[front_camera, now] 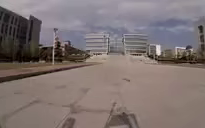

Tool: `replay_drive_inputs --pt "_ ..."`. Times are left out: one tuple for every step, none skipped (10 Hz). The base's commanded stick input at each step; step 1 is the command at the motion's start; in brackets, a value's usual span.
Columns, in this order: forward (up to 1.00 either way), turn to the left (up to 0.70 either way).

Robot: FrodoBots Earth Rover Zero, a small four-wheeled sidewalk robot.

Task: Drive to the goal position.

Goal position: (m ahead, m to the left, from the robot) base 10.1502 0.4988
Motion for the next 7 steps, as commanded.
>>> replay_drive_inputs --pt "1.00 0.00" --pt "1.00 0.00" --pt "1.00 0.00" --pt "1.00 0.00" --pt "1.00 0.00" --pt "1.00 0.00" --pt "1.00 0.00"
